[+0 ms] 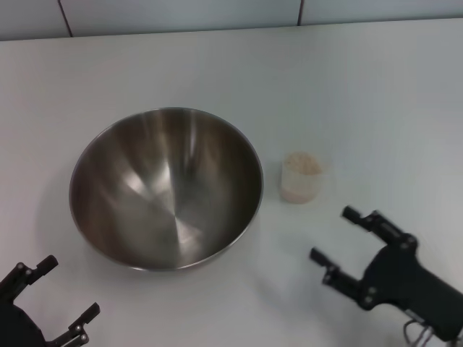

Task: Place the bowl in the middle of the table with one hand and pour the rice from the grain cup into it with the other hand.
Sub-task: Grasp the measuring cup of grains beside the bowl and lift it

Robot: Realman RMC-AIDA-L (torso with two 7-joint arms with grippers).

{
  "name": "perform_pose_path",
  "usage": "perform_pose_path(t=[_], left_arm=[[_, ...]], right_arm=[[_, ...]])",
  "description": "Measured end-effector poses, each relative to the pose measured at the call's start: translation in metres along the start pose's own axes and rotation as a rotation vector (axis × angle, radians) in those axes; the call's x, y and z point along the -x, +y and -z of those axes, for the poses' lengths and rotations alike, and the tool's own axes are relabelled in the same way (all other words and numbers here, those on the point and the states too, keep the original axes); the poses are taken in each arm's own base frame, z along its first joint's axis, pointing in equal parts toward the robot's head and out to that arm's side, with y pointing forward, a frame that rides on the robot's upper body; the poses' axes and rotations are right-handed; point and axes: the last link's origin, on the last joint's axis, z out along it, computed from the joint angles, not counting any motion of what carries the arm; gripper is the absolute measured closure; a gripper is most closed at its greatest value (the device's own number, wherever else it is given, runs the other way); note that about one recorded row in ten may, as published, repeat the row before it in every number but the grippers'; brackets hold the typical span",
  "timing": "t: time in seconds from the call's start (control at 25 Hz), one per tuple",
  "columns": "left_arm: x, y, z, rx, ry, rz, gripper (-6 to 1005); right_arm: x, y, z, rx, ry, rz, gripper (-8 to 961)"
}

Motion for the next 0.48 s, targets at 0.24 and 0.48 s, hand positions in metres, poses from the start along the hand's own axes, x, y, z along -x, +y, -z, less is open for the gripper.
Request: perform_pose_path(t=[0.24, 0.48], left_arm=[[0.002, -0.001, -0.001, -0.003, -0.010, 0.001, 157], [0.002, -0.001, -0.002, -0.003, -0.012, 0.002, 157]], right_arm=[[0.001, -0.019, 0.015, -0.259, -0.008, 0.033, 187], [-0.004, -0.025, 0.011, -0.399, 0.025, 0.072, 186]])
